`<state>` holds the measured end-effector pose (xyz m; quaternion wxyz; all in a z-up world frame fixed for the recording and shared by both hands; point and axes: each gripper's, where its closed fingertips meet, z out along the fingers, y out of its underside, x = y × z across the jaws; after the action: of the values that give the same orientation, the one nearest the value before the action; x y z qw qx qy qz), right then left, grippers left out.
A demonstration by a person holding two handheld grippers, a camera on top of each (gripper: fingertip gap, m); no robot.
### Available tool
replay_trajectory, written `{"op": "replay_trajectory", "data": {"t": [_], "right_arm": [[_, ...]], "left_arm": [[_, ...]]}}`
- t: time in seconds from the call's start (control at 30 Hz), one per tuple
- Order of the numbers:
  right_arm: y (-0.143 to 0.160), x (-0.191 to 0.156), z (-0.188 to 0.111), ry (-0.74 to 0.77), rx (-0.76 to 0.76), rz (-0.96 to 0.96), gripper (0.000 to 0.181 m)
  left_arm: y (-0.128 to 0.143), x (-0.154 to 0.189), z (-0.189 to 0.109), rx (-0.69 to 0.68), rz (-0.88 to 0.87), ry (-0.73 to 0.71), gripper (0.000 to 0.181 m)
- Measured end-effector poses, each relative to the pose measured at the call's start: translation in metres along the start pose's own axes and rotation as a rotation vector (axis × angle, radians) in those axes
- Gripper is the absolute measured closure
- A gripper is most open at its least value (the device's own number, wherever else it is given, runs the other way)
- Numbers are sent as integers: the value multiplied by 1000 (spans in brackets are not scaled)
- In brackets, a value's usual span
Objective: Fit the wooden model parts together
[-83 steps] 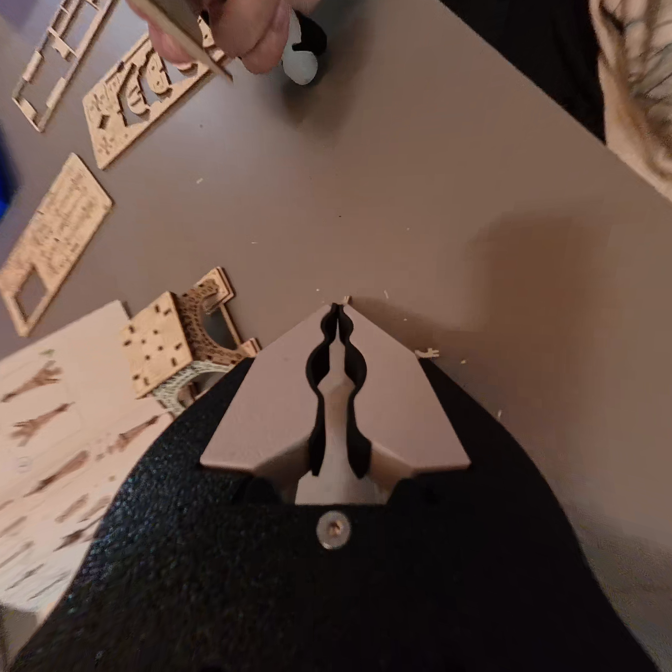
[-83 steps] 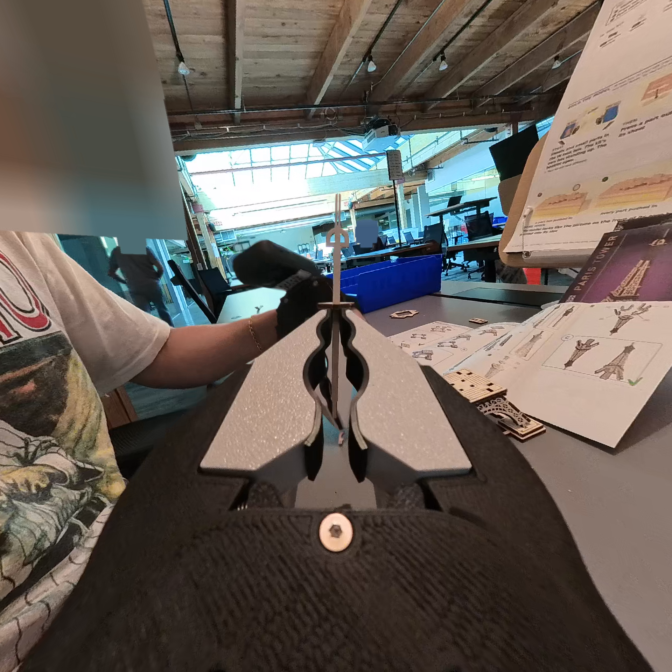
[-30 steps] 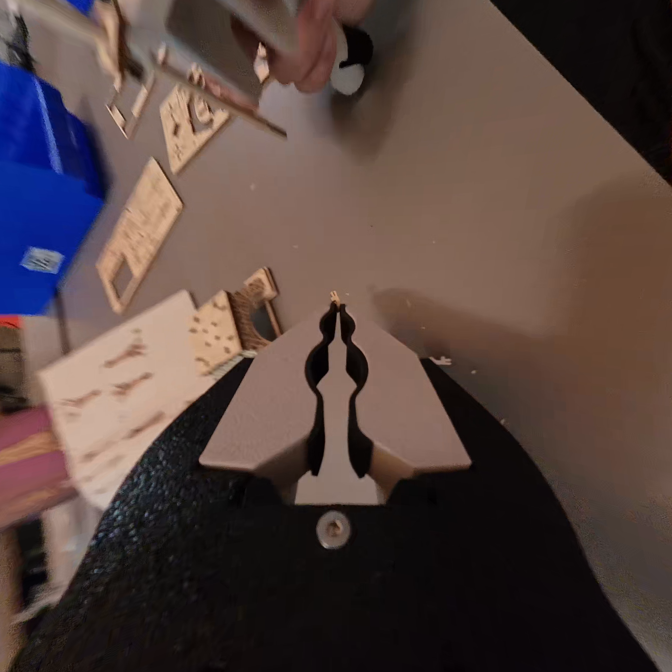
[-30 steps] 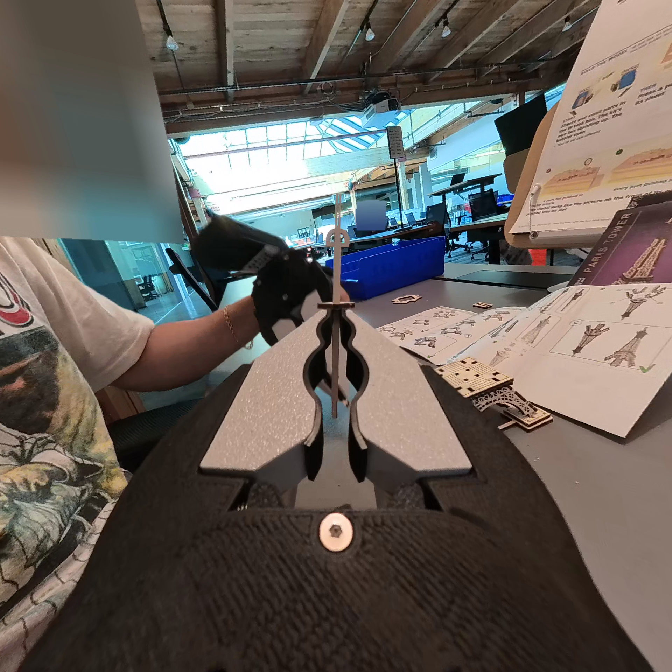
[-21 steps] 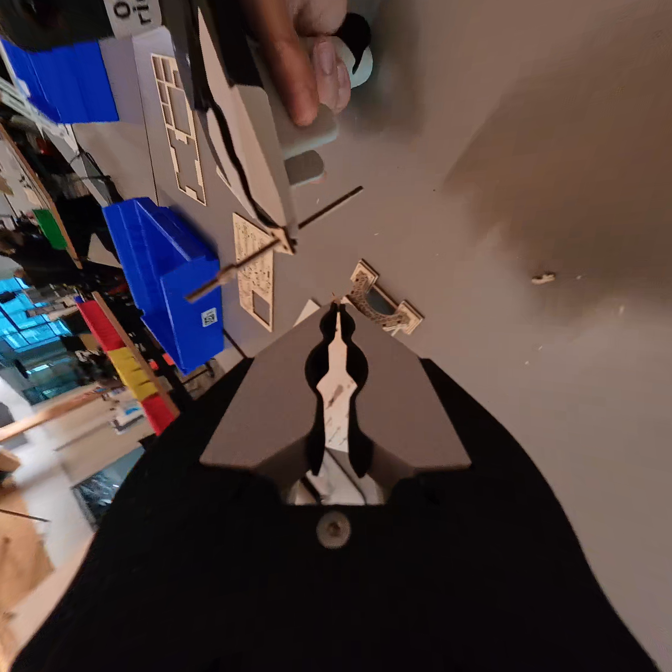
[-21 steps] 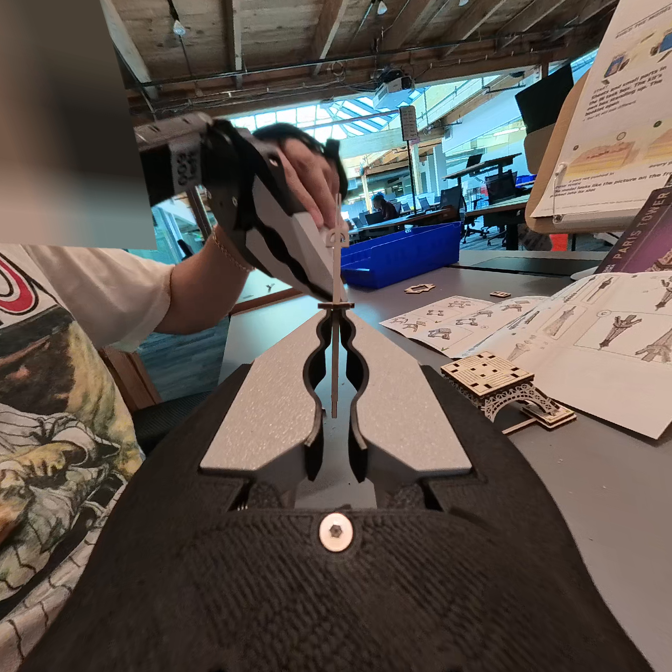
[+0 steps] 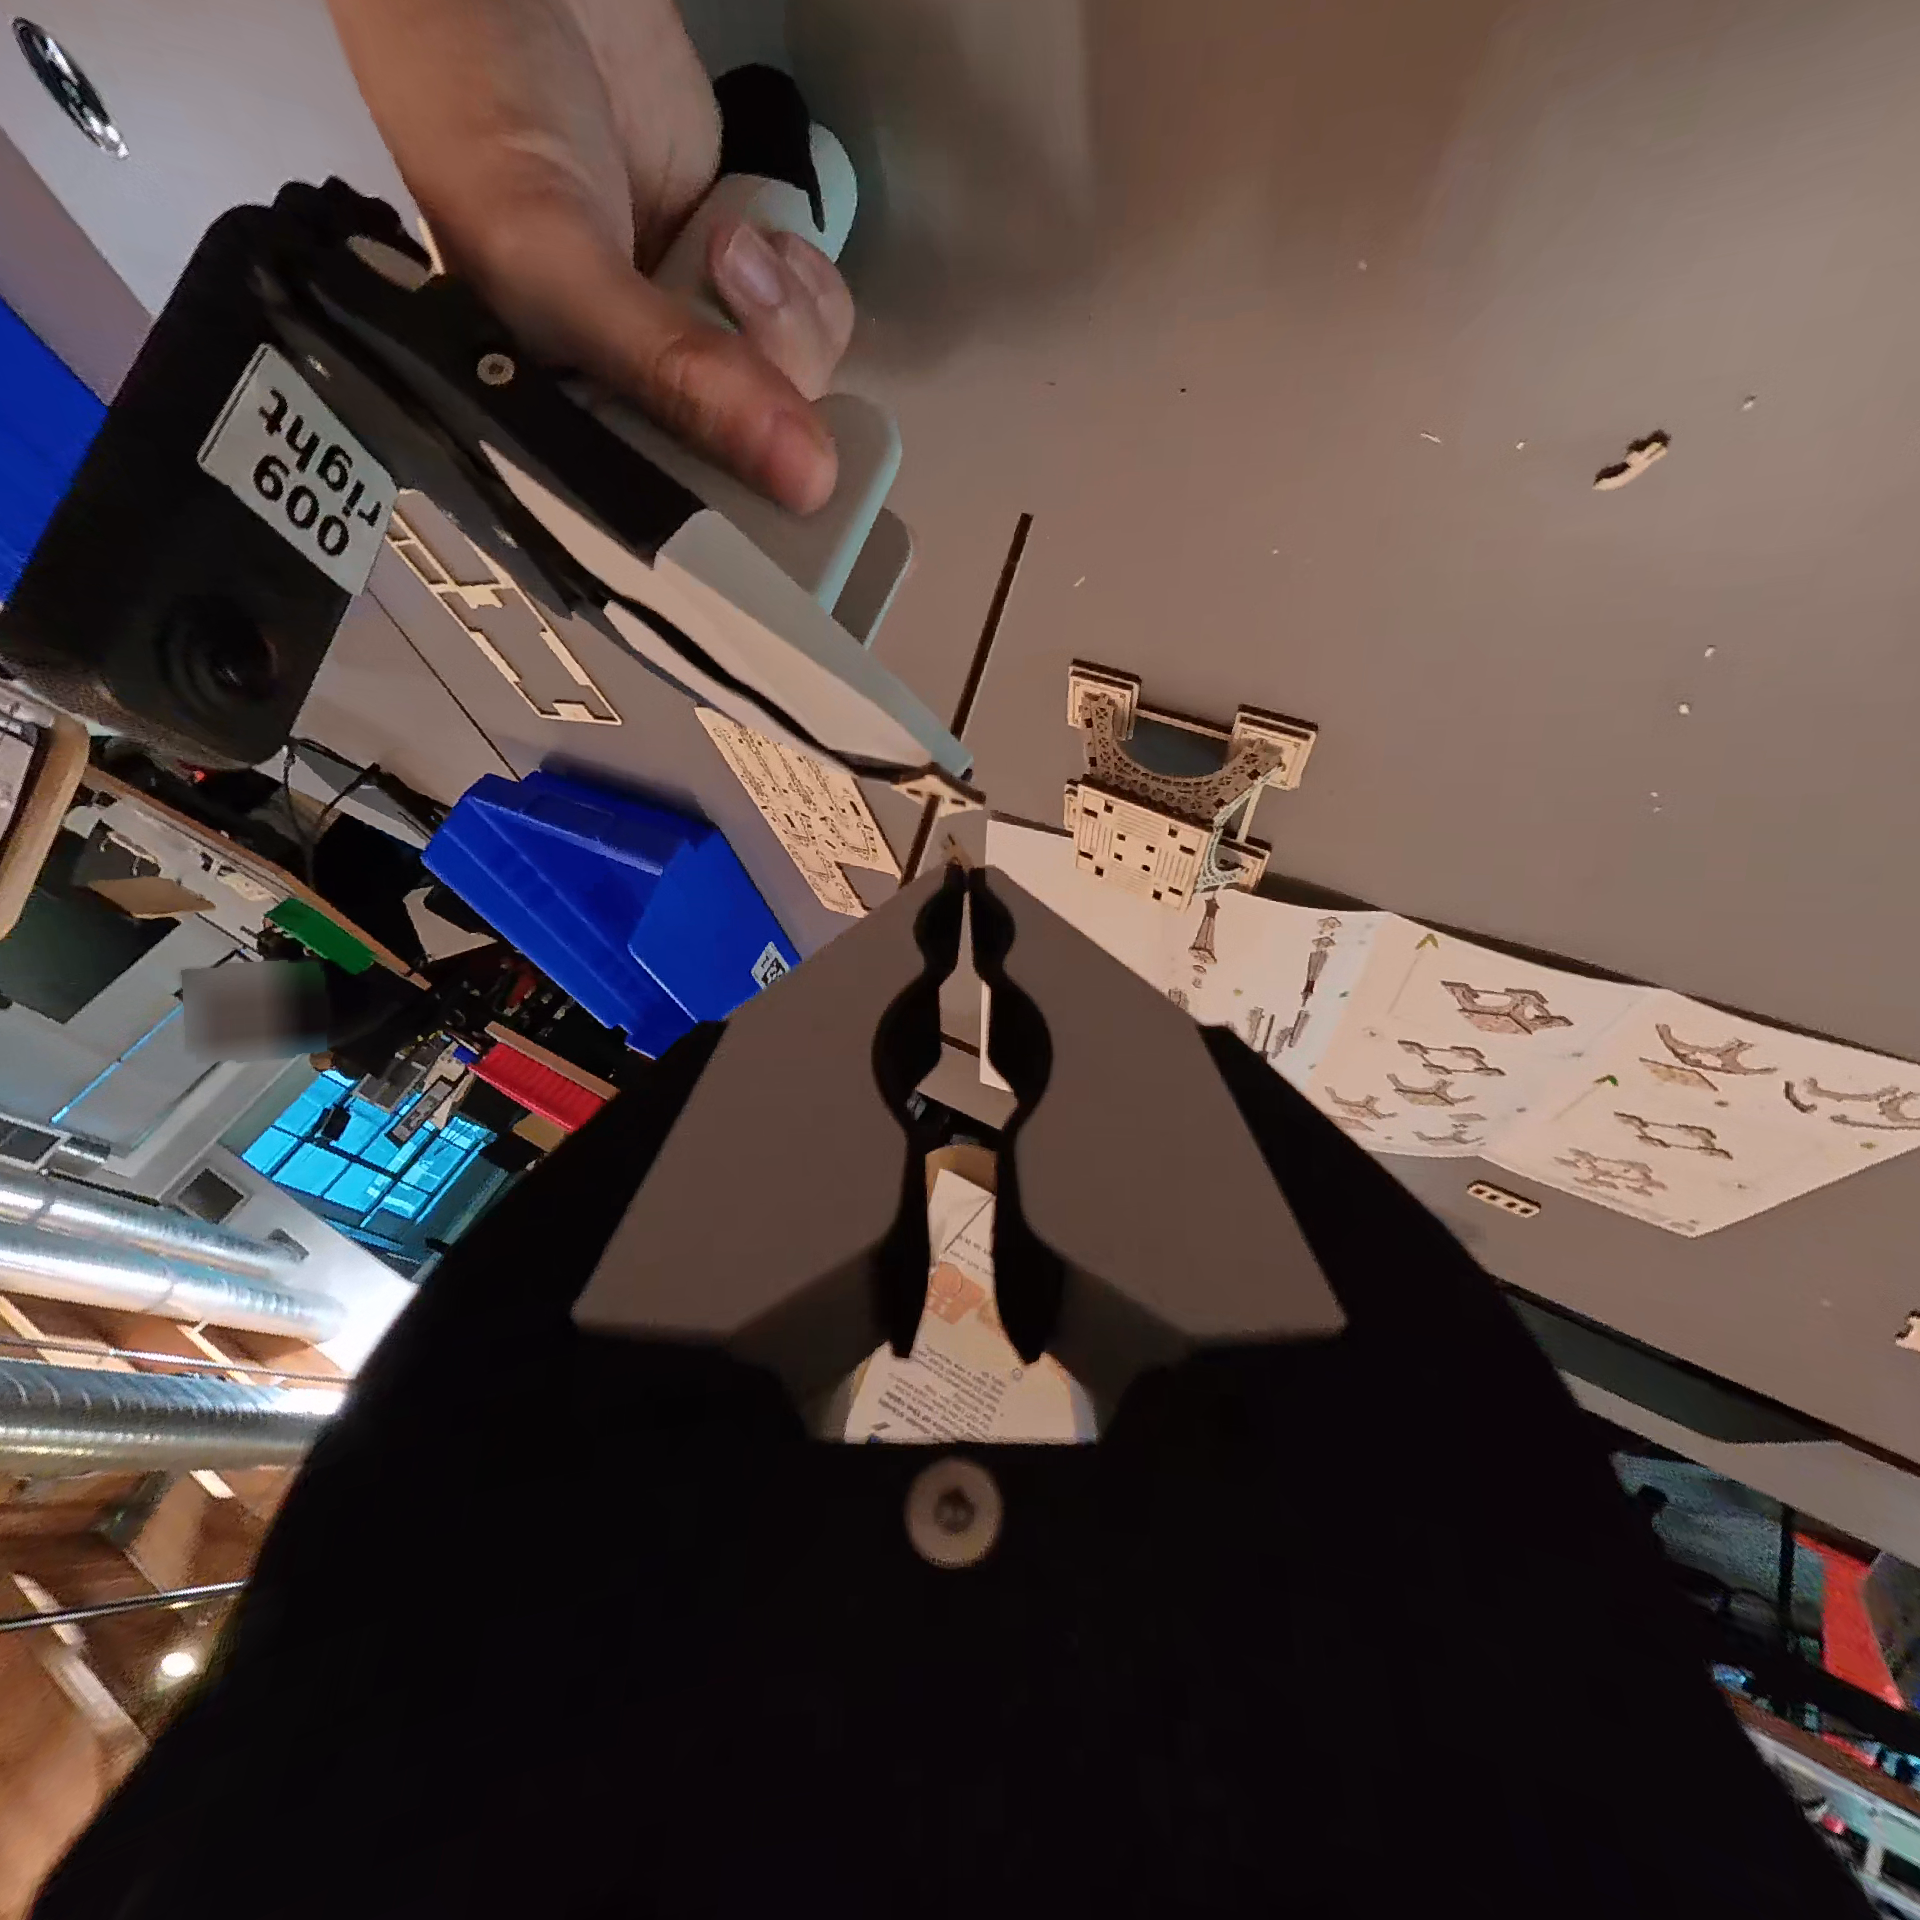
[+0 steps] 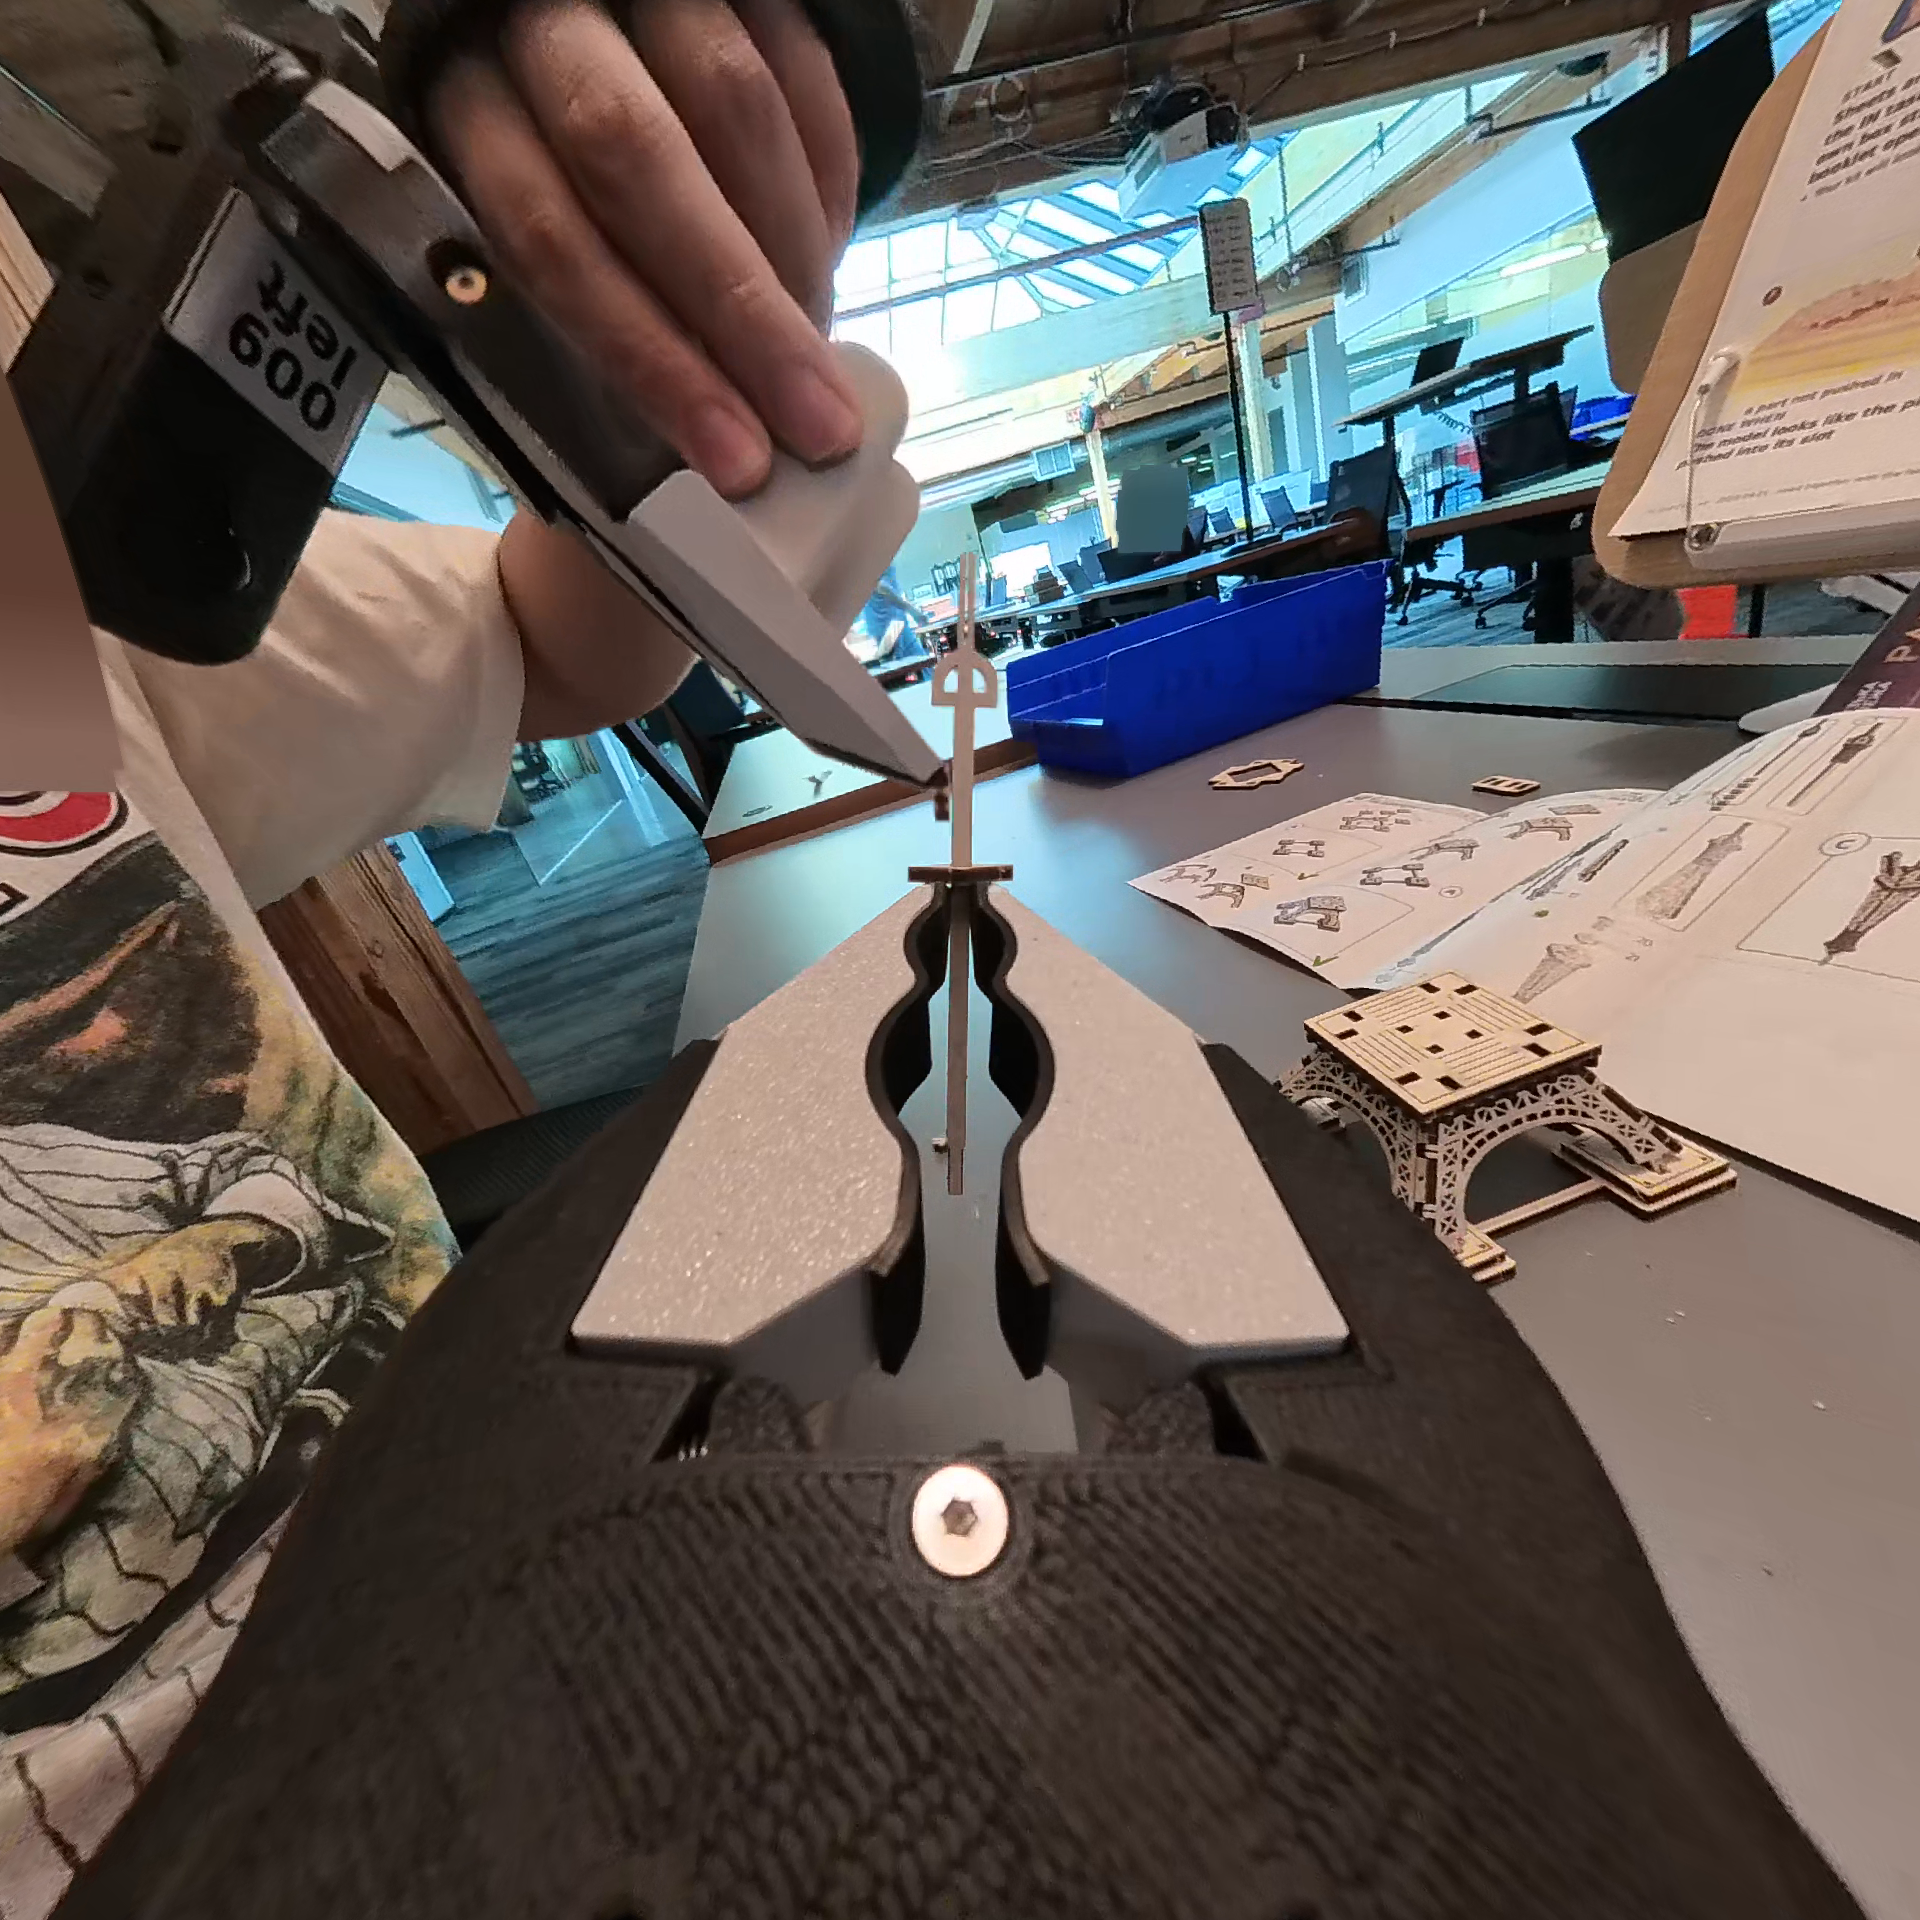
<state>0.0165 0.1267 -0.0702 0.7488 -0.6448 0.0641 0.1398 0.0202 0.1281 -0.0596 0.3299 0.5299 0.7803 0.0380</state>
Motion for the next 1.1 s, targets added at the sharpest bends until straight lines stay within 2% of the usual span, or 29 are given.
{"op": "replay_trajectory", "data": {"t": [1.1], "right_arm": [[1,-7,0,-60,-5,5,180]], "left_arm": [[-8,2,2,-16,260,144,181]]}}
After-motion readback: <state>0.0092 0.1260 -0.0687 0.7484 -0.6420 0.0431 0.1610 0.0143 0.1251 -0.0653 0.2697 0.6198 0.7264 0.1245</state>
